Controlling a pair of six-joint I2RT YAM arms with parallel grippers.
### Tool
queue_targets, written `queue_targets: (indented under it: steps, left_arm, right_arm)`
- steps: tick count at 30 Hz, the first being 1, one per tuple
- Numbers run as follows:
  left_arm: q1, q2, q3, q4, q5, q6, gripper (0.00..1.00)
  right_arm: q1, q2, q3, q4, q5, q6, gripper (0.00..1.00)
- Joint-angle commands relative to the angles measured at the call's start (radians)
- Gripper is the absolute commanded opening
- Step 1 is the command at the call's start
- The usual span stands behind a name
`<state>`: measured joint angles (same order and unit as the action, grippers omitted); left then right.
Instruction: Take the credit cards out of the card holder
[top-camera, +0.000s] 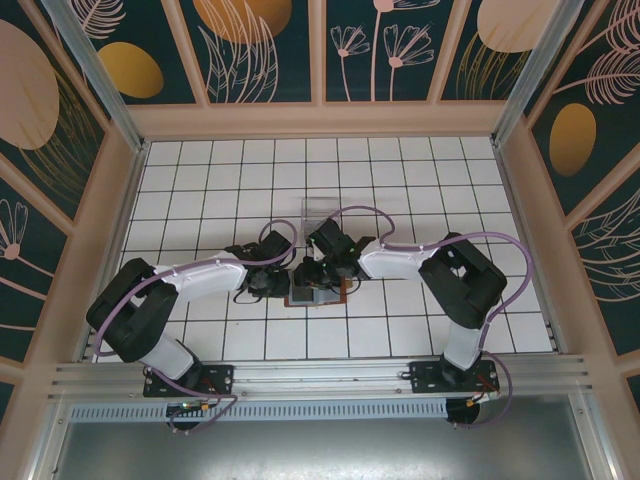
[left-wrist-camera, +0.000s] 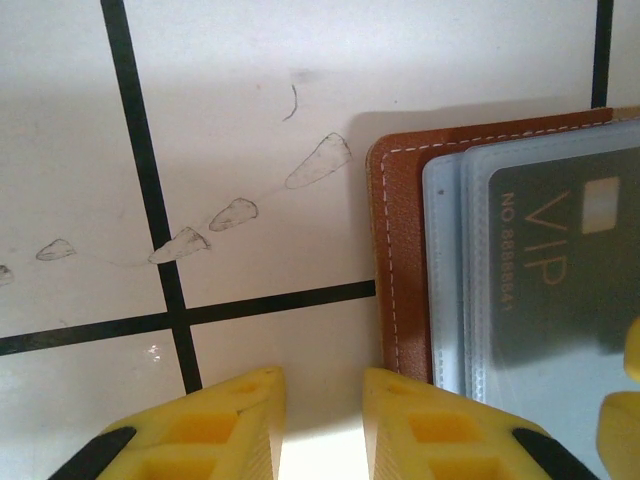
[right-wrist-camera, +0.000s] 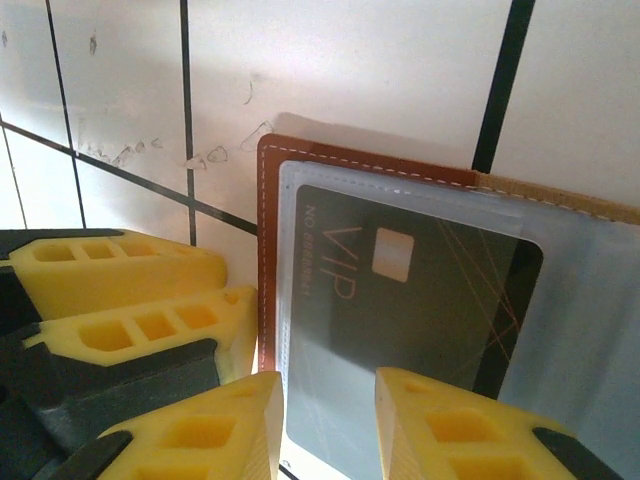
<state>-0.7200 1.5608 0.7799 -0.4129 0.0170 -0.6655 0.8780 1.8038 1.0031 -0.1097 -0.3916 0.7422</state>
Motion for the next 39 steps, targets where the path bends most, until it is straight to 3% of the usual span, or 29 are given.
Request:
queue_targets:
  steps: [1, 6, 13, 23, 39]
  left_arm:
    - [-0.003, 0.024, 0.007, 0.007, 0.037, 0.015, 0.28]
    - [-0.004, 0.028, 0.008, 0.006, 0.034, 0.018, 0.28]
    - [-0.003, 0.031, 0.010, 0.005, 0.037, 0.020, 0.28]
    - [-0.003, 0.017, 0.013, 0.002, 0.028, 0.015, 0.28]
    - [-0.003, 0.012, 0.013, 0.005, 0.035, 0.010, 0.28]
  right_arm:
    - [-0.003, 0.003, -0.005, -0.032, 0.042, 0.001, 0.31]
    - [-0.003, -0.018, 0.028, -0.152, 0.163, -0.023, 0.31]
    - [-0.001, -0.014, 0.022, -0.113, 0.122, -0.026, 0.31]
    - [0.000, -0.068, 0.013, -0.110, 0.155, -0.017, 0.31]
    - [-0.001, -0.012, 0.022, -0.150, 0.178, -0.036, 0.31]
